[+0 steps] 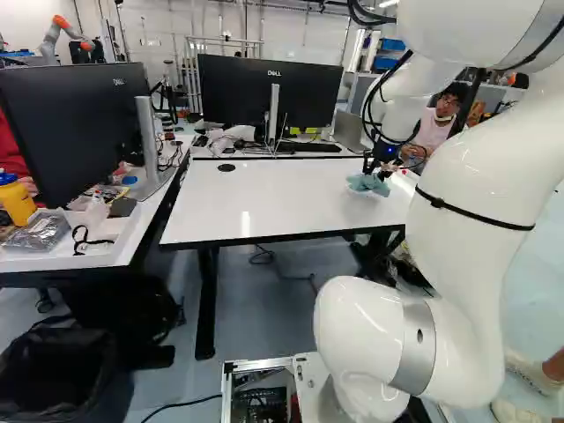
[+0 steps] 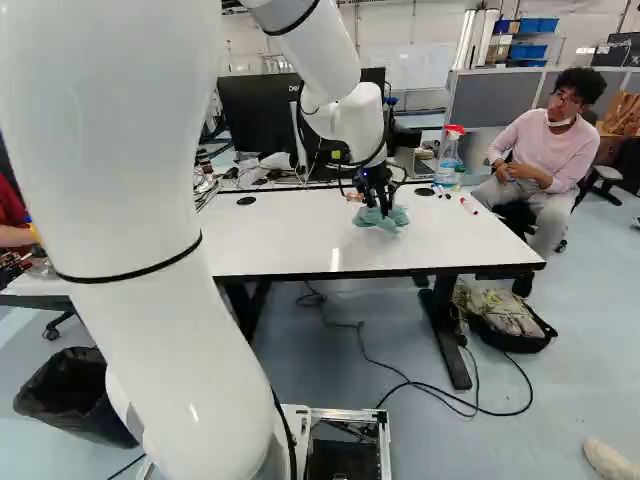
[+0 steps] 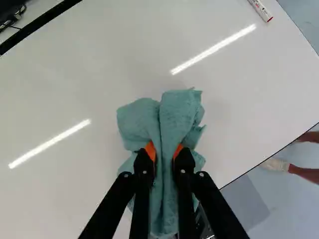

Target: Clean the table with the green towel

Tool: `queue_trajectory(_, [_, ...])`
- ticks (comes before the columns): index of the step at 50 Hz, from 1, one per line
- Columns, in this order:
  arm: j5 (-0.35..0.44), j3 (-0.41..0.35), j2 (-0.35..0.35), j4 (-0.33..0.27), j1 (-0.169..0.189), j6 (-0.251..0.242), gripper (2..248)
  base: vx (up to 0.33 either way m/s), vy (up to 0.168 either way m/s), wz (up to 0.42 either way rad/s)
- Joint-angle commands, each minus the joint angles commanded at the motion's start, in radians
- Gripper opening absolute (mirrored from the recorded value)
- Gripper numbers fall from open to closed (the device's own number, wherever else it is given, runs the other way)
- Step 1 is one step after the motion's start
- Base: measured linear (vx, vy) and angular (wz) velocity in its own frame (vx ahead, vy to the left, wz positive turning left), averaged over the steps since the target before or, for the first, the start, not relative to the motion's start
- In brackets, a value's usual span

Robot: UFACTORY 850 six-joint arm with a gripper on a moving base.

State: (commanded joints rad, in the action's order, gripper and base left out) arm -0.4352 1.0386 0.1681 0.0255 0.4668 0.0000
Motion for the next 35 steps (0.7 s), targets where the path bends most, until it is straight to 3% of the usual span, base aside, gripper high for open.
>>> queue_trajectory(19, [0.005,0.016,0.014,0.000,-0.017,0.000,55,0.000,0.000,0.000])
queue_trajectory(35, [0.141,0.063,0.054,0.000,-0.066,0.000,55,0.000,0.000,0.000])
